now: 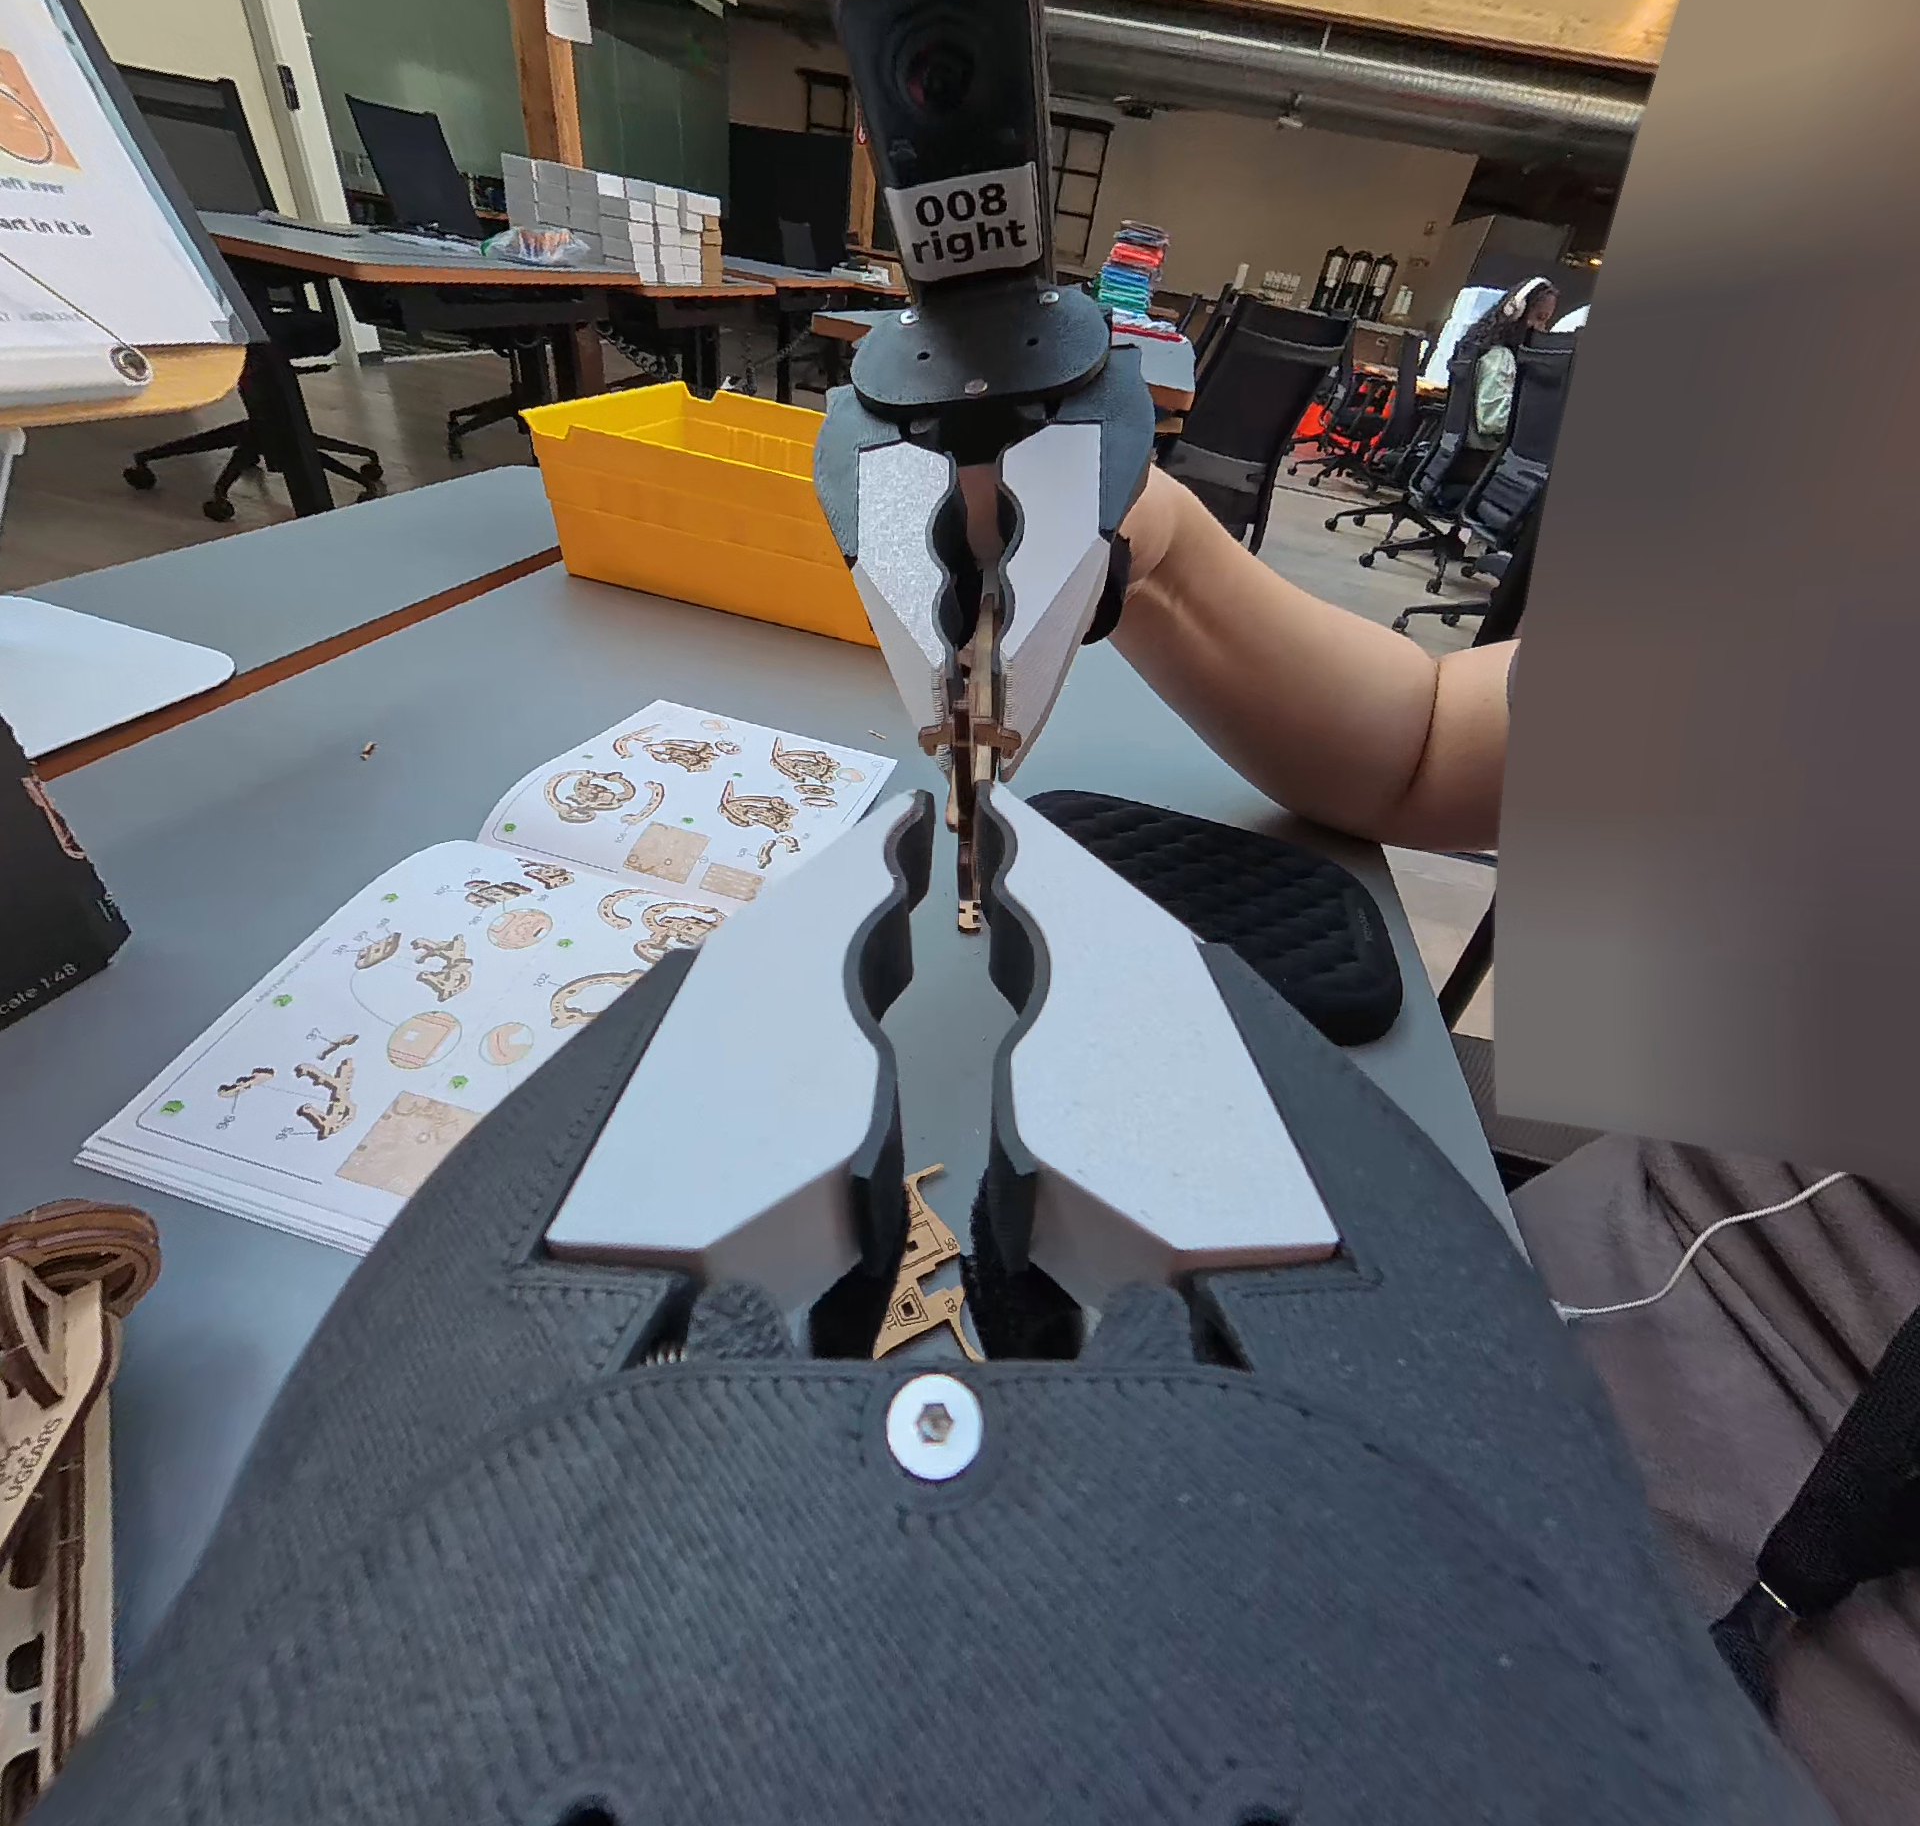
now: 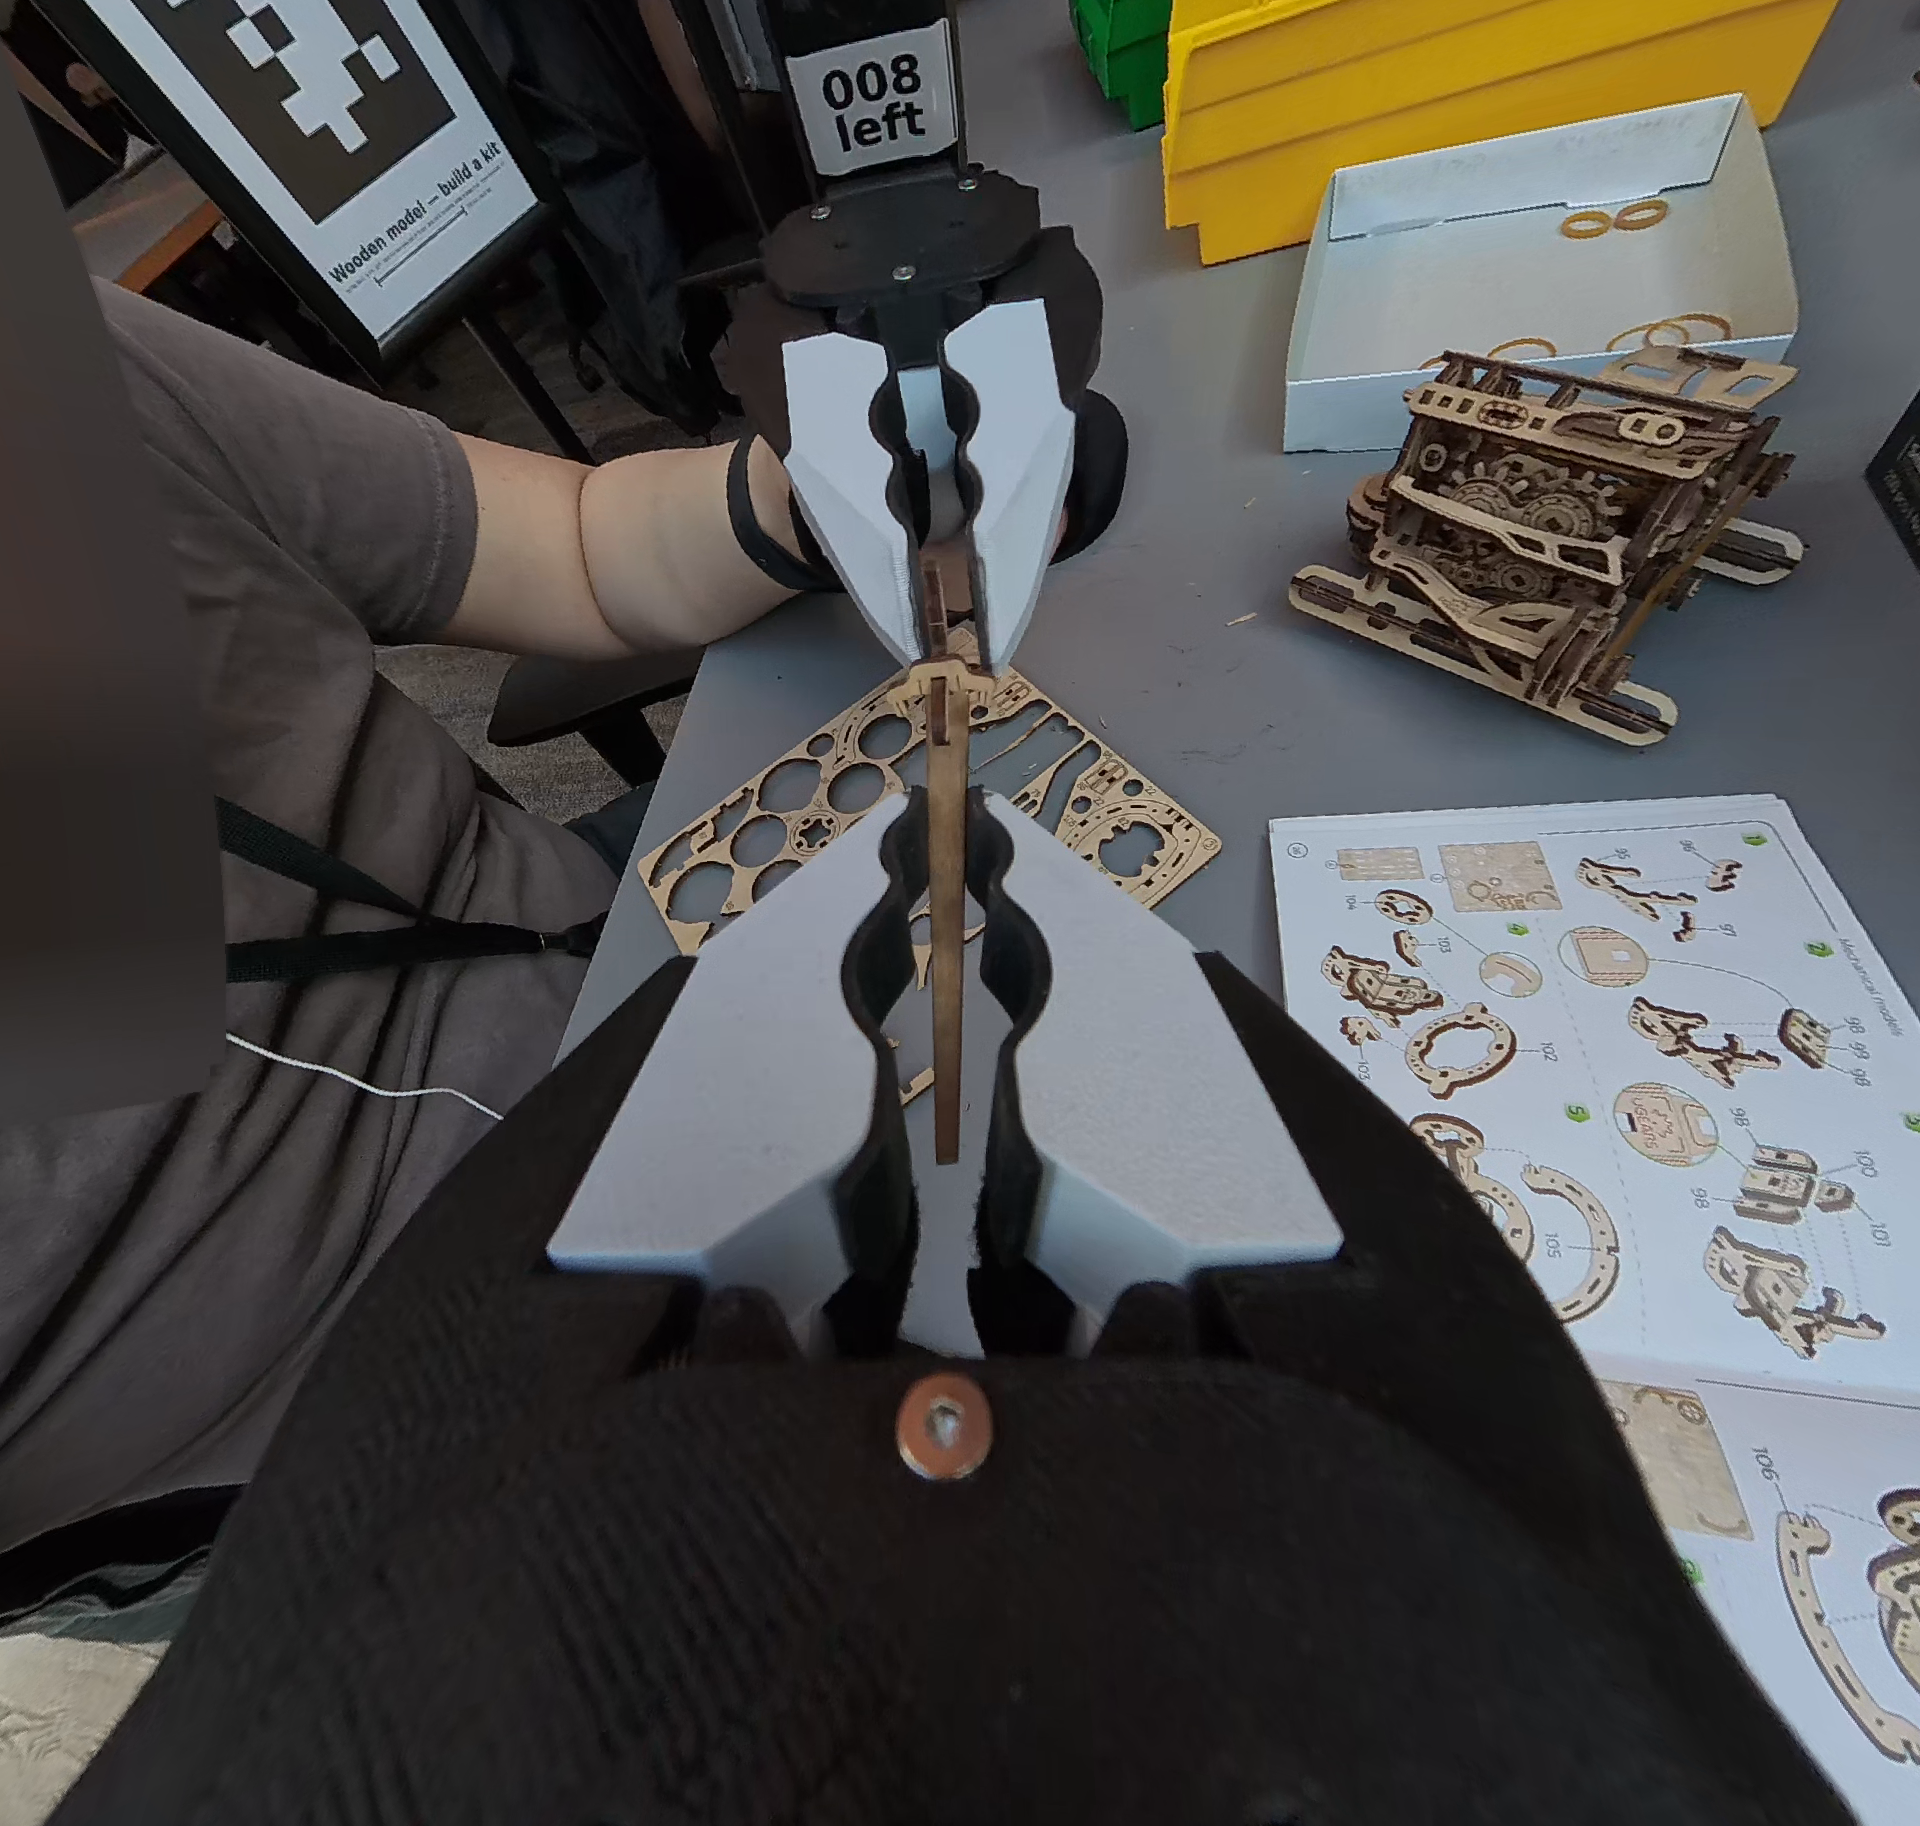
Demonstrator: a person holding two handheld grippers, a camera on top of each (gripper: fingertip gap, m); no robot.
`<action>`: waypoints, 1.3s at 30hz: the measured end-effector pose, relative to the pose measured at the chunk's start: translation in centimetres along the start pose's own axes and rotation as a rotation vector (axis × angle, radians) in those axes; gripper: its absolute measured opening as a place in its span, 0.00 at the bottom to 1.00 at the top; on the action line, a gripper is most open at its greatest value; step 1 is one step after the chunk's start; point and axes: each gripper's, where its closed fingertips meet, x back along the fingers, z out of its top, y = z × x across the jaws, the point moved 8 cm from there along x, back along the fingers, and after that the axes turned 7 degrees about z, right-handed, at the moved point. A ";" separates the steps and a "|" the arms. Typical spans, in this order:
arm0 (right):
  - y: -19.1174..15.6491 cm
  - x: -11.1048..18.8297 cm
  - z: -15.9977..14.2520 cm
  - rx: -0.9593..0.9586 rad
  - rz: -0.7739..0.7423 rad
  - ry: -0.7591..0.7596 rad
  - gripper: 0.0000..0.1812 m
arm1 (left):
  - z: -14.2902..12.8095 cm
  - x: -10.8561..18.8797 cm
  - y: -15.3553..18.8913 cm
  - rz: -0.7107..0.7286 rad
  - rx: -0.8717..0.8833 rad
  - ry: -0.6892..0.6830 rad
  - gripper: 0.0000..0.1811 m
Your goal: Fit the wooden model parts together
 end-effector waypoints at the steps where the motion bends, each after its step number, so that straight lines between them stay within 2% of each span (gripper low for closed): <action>1: 0.1 -0.1 -0.1 0.001 -0.008 -0.009 0.02 | -0.1 -0.1 0.1 -0.006 -0.004 -0.008 0.00; 6: 0.2 -0.2 -0.2 -0.008 -0.010 -0.010 0.02 | -0.1 0.0 0.1 0.000 -0.015 -0.025 0.00; 10: 0.2 -0.3 0.2 -0.019 0.016 0.044 0.02 | 0.3 0.3 -0.3 -0.034 0.055 0.017 0.00; 19: 0.2 -0.3 0.1 -0.011 0.030 0.055 0.02 | 0.4 0.5 -0.1 -0.027 0.030 0.007 0.00; 24: 0.1 -0.2 -0.2 0.003 0.005 -0.055 0.02 | -0.4 -0.2 0.2 -0.030 0.006 -0.081 0.00; 29: -0.3 -0.1 0.0 0.015 -0.023 -0.086 0.02 | -0.8 -0.5 0.2 -0.047 0.020 -0.107 0.00; 35: 0.1 0.3 0.0 -0.044 0.029 0.016 0.02 | -0.3 -0.3 0.0 -0.051 0.078 0.005 0.00; 37: 0.4 0.7 0.3 -0.065 0.032 0.081 0.02 | -0.3 -0.2 -0.2 -0.020 0.072 0.014 0.08; 39: 0.6 1.0 0.5 -0.103 0.056 0.155 0.02 | -0.4 -0.4 -0.2 -0.023 0.089 0.016 0.09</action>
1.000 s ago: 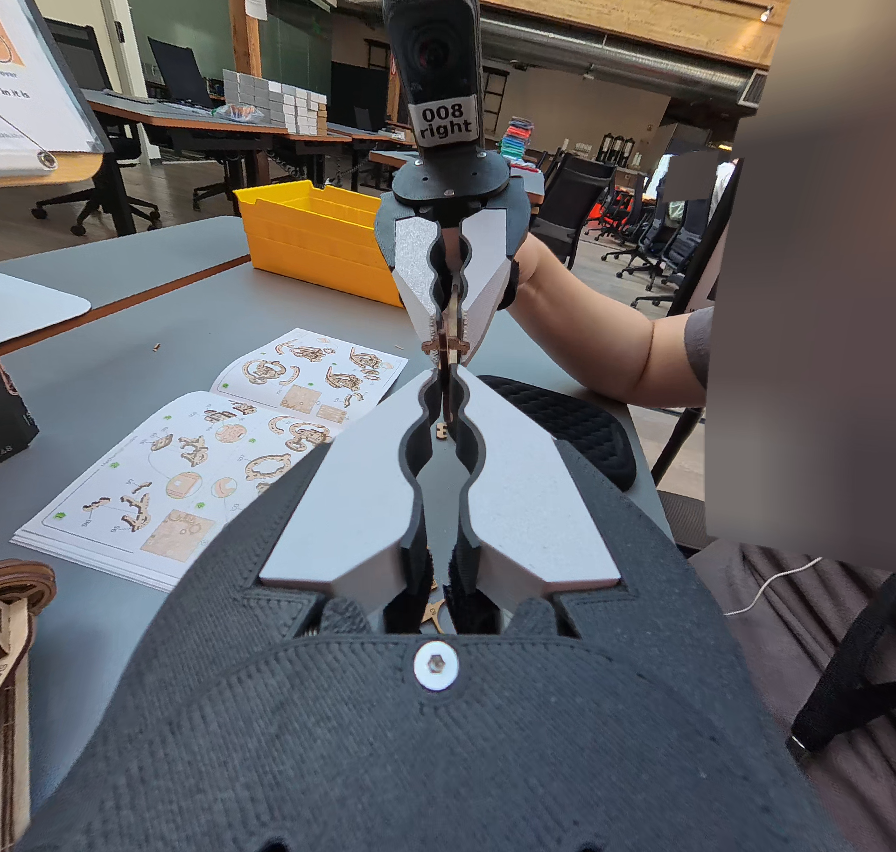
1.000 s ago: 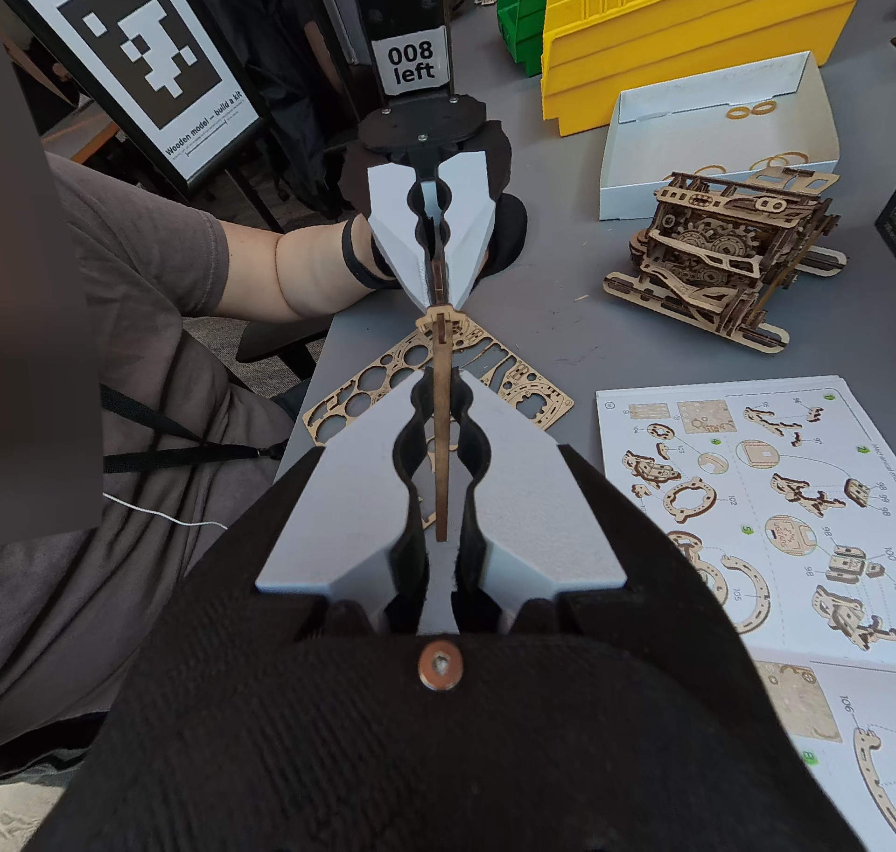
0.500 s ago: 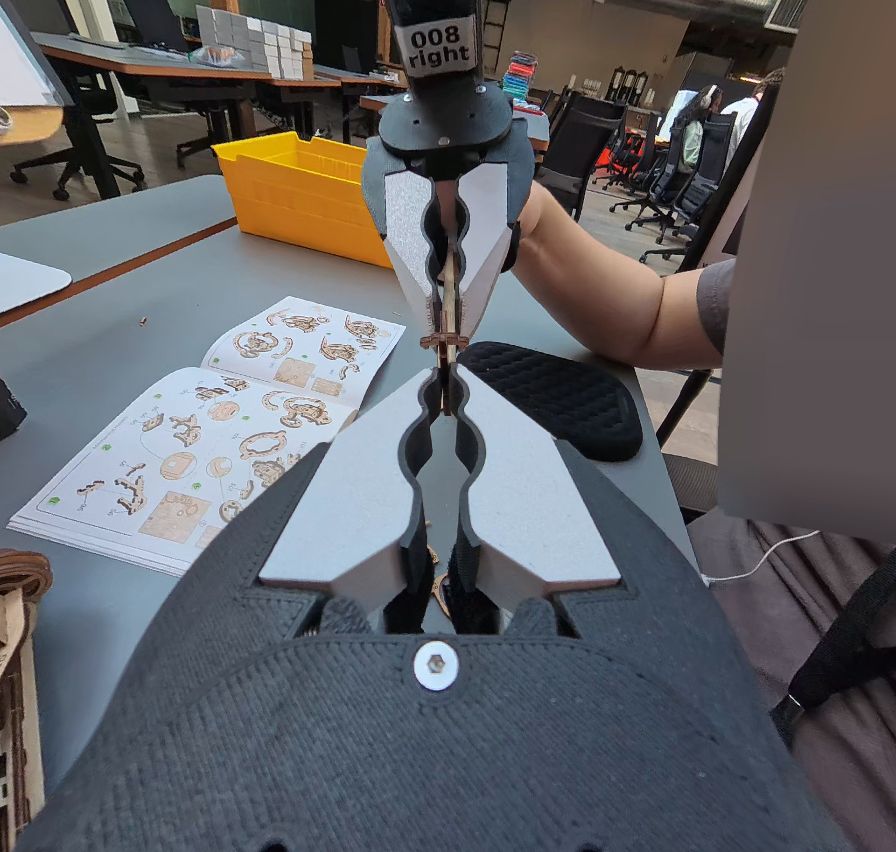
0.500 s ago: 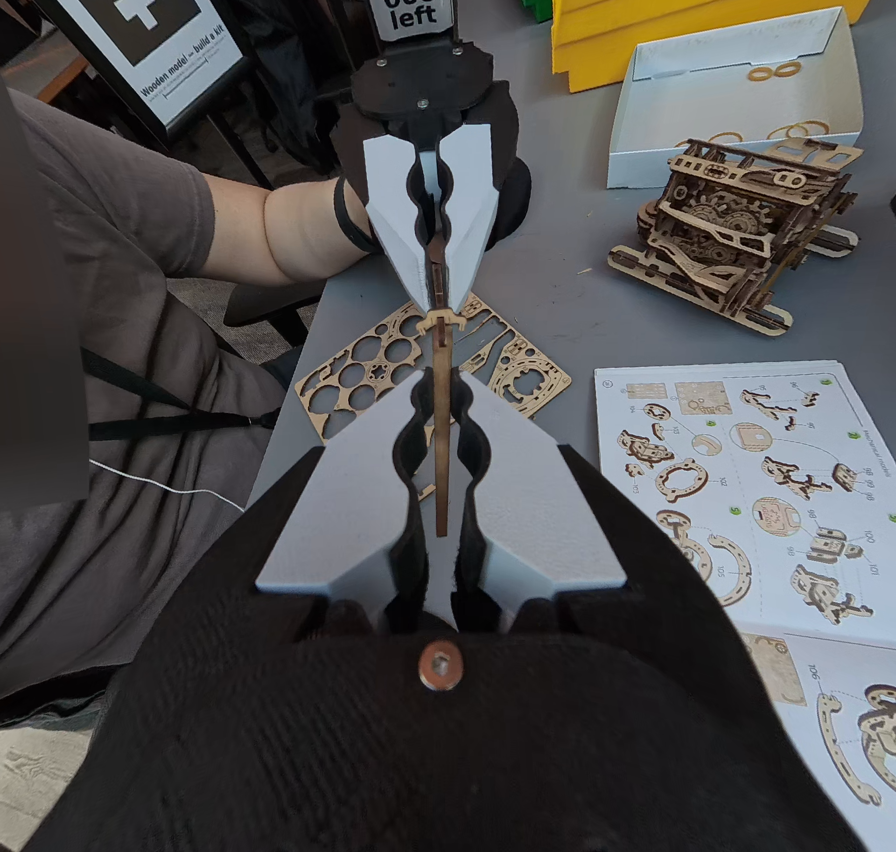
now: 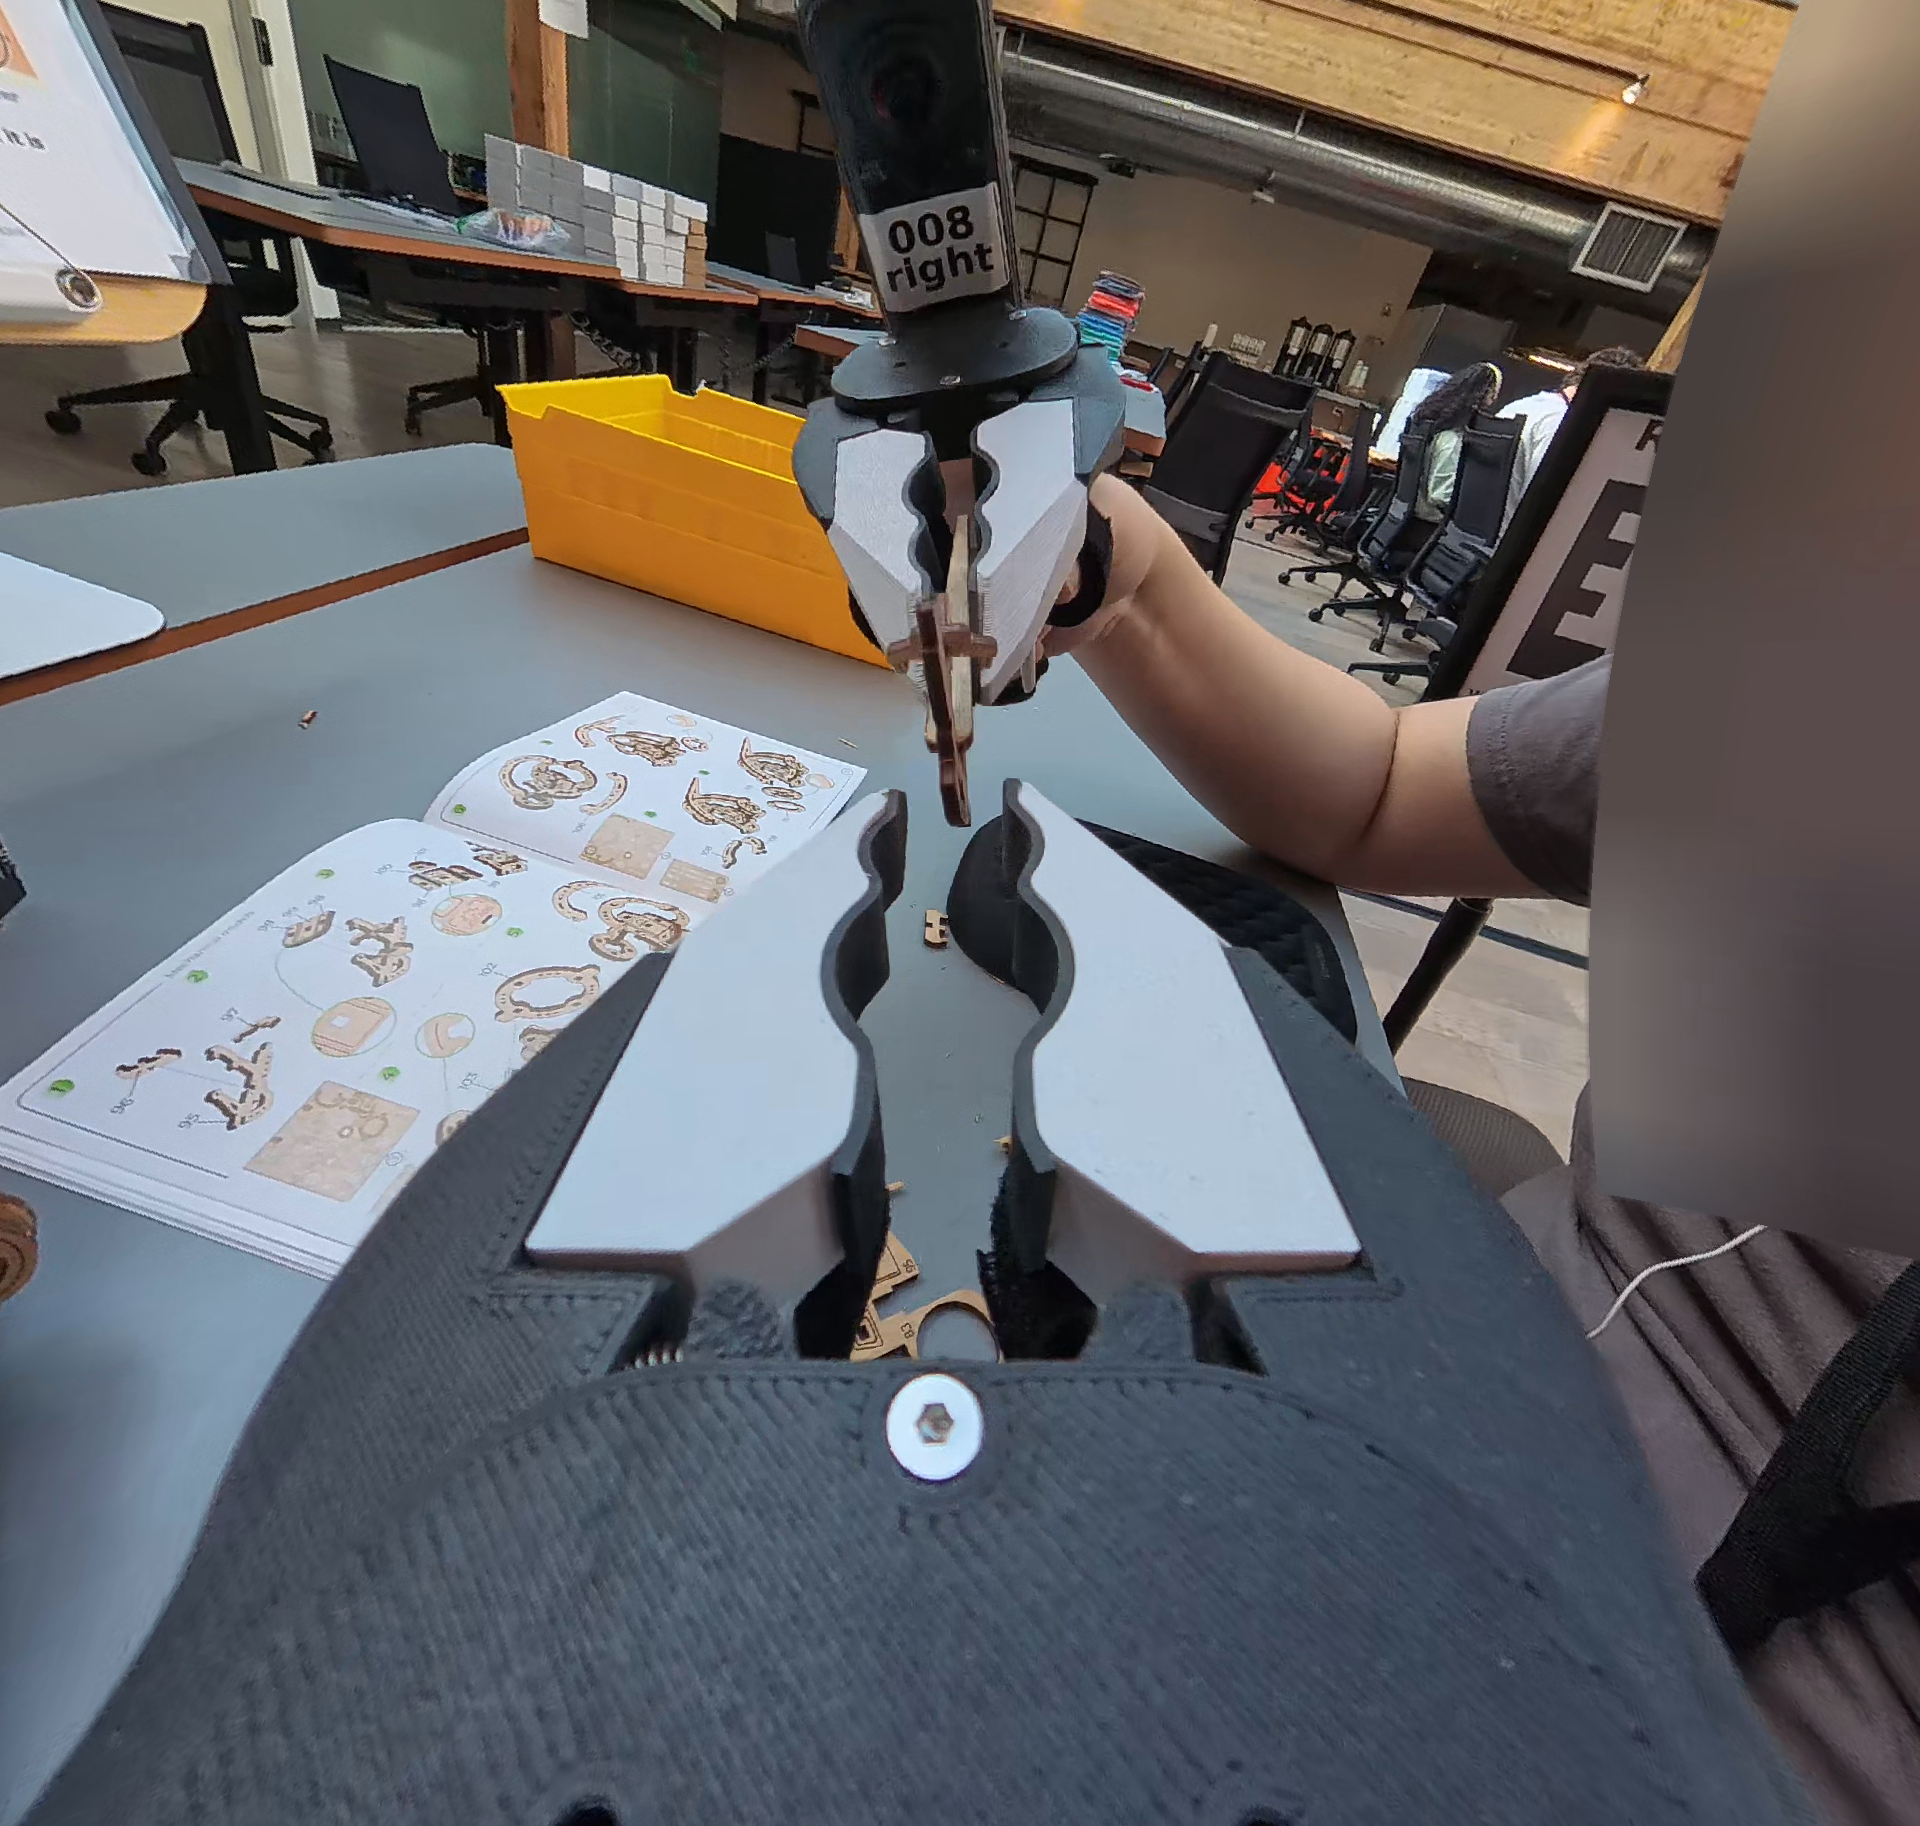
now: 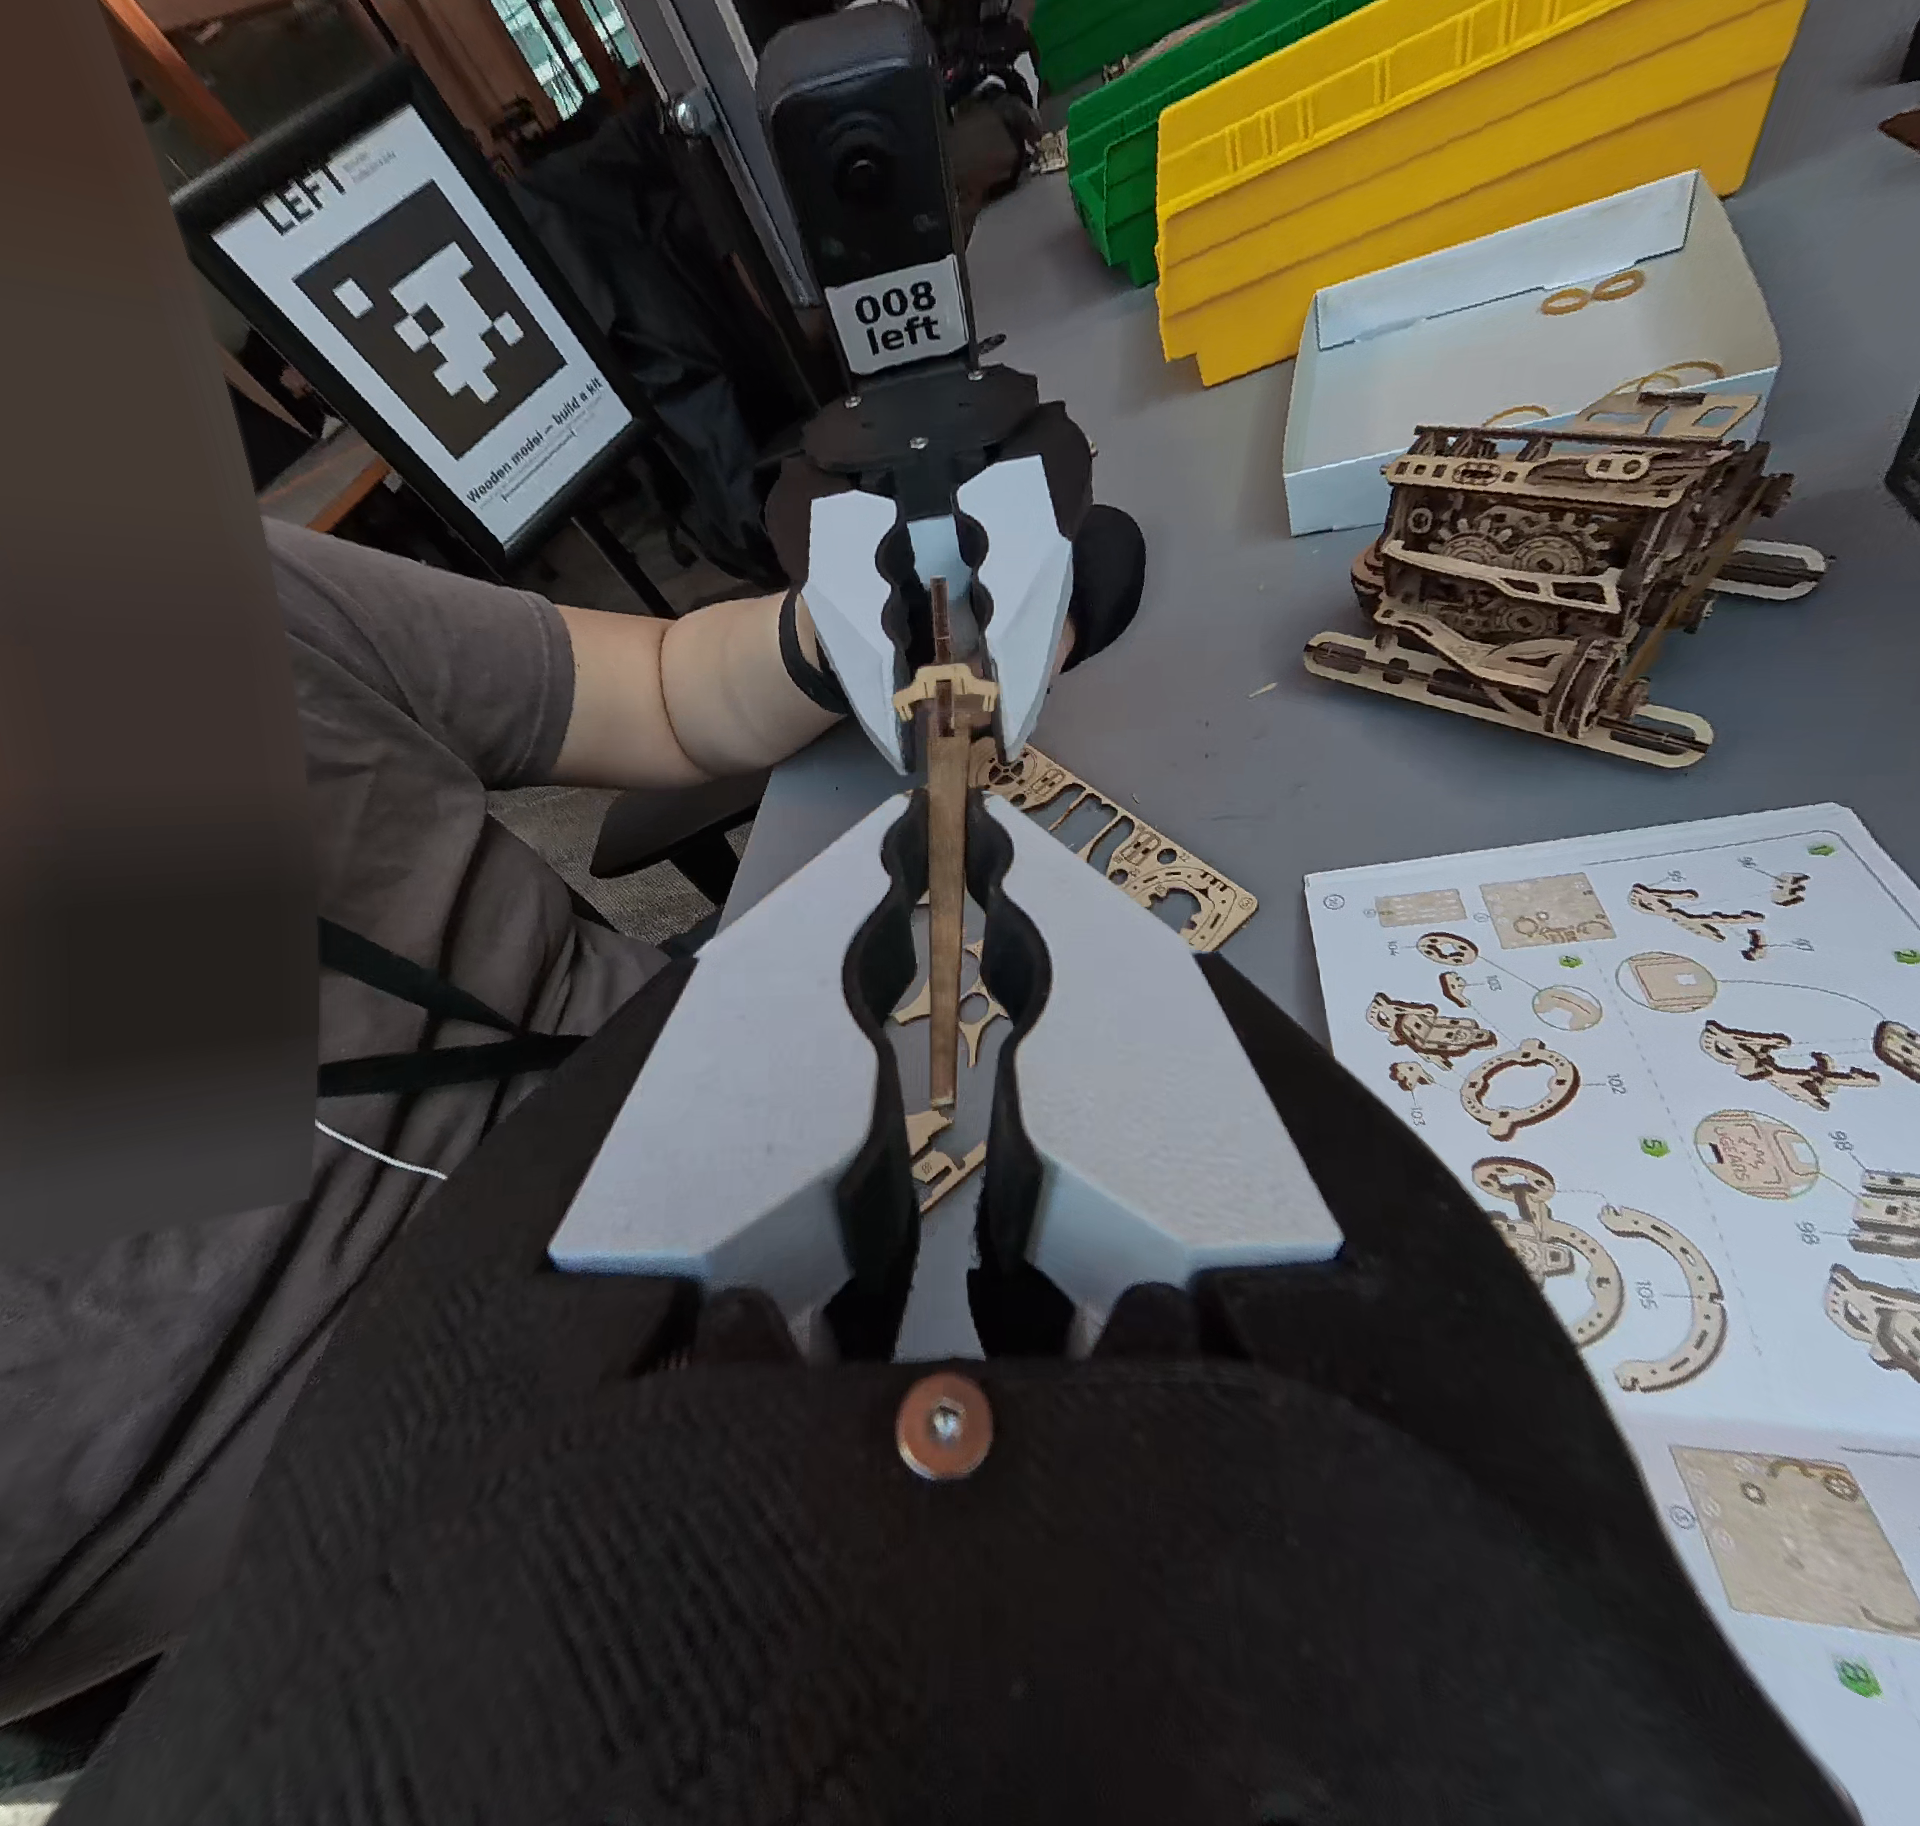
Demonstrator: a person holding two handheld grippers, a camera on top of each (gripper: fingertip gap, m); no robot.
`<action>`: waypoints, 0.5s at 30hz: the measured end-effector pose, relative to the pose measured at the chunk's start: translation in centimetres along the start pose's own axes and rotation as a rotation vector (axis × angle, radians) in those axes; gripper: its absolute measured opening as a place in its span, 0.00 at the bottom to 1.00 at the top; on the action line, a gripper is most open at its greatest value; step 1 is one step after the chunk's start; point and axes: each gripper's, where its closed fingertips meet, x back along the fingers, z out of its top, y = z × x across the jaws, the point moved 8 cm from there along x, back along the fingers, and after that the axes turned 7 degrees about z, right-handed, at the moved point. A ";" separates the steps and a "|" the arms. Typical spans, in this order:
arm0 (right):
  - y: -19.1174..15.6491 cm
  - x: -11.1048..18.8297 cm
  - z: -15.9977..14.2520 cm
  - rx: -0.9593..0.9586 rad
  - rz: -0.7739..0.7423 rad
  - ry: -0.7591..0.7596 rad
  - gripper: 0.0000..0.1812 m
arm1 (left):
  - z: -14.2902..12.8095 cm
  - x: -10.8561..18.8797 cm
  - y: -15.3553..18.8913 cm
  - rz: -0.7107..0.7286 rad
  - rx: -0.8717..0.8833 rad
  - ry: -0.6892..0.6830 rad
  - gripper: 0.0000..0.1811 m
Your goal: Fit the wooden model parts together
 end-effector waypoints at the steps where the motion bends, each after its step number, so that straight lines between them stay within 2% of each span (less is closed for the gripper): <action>1: 0.2 -0.1 0.0 -0.009 0.000 0.020 0.02 | -0.1 -0.1 0.0 0.002 0.012 0.003 0.09; 4: 0.3 -0.6 -0.1 -0.004 -0.006 0.021 0.02 | -0.1 -0.2 -0.2 0.005 0.036 0.044 0.01; 9: 0.4 -0.8 -0.1 -0.005 -0.005 0.030 0.02 | 0.0 0.0 -0.2 0.017 0.012 0.018 0.00; 15: -0.1 -0.8 -0.1 0.041 -0.006 -0.063 0.02 | 0.1 0.0 0.2 0.001 -0.027 -0.046 0.00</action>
